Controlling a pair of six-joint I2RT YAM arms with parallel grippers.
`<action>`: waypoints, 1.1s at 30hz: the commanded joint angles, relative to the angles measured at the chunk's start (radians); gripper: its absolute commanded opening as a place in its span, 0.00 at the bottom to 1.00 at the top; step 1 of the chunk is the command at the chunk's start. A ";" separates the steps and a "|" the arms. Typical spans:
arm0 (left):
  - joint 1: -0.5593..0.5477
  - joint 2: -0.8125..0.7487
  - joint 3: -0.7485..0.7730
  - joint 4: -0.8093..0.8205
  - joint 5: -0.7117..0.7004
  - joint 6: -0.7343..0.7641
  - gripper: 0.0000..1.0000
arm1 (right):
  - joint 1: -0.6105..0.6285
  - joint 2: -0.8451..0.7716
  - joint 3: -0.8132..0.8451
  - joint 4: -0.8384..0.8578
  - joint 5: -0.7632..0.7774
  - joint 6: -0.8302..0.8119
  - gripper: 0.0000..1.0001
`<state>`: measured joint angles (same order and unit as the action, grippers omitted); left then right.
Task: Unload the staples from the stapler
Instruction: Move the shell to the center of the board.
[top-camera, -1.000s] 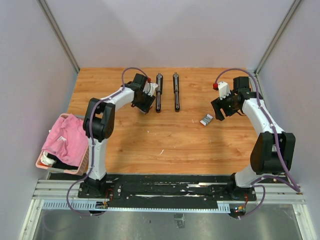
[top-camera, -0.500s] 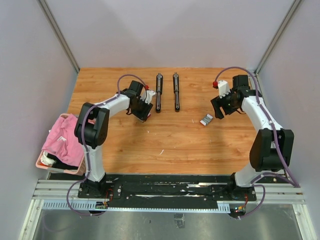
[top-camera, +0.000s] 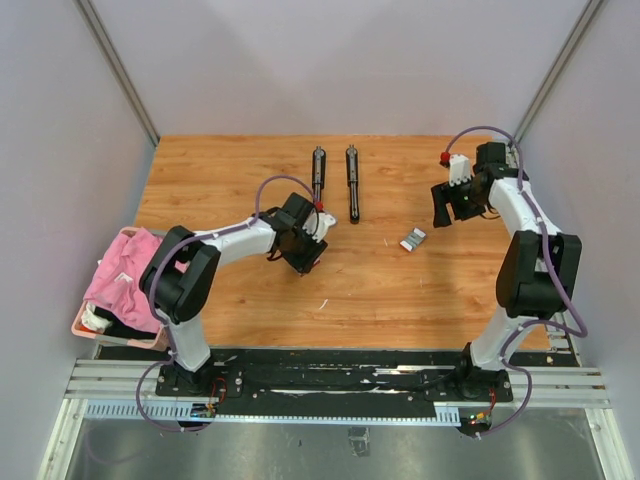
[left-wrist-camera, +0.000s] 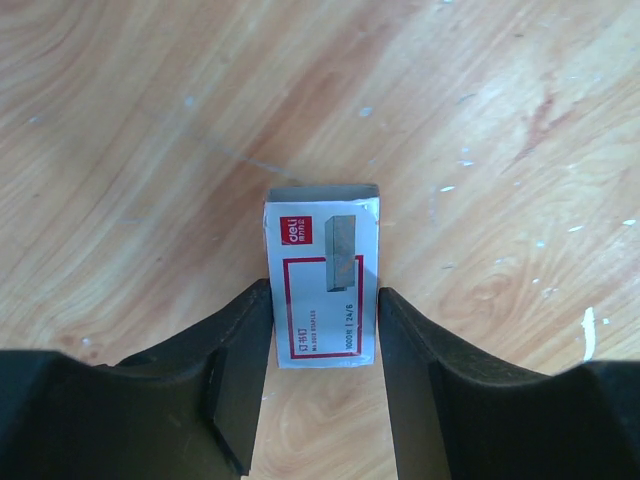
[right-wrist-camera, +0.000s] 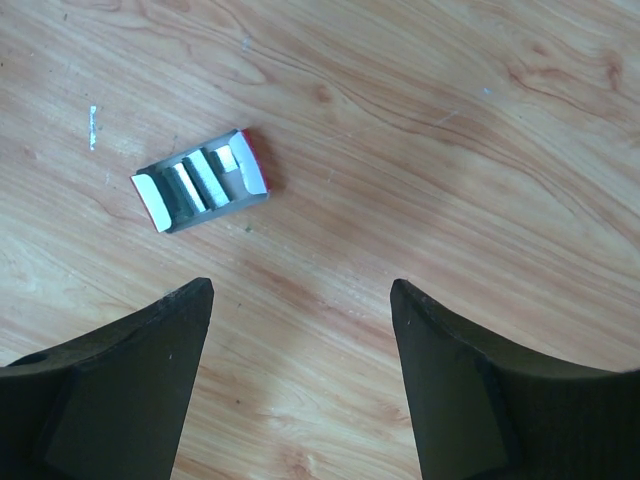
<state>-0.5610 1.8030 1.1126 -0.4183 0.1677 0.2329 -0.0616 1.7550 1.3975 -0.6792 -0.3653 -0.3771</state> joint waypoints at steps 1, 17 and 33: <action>-0.065 -0.022 -0.014 0.063 -0.082 -0.041 0.51 | -0.079 0.044 0.039 -0.032 -0.126 0.047 0.74; -0.289 0.174 0.216 0.015 -0.142 -0.113 0.52 | -0.152 0.188 0.087 -0.075 -0.285 0.048 0.74; -0.333 0.254 0.386 -0.014 -0.111 -0.164 0.54 | -0.153 0.163 0.096 -0.036 -0.249 0.066 0.74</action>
<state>-0.8879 2.0502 1.4590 -0.4217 0.0467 0.0872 -0.2058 1.9560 1.4715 -0.7280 -0.6273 -0.3275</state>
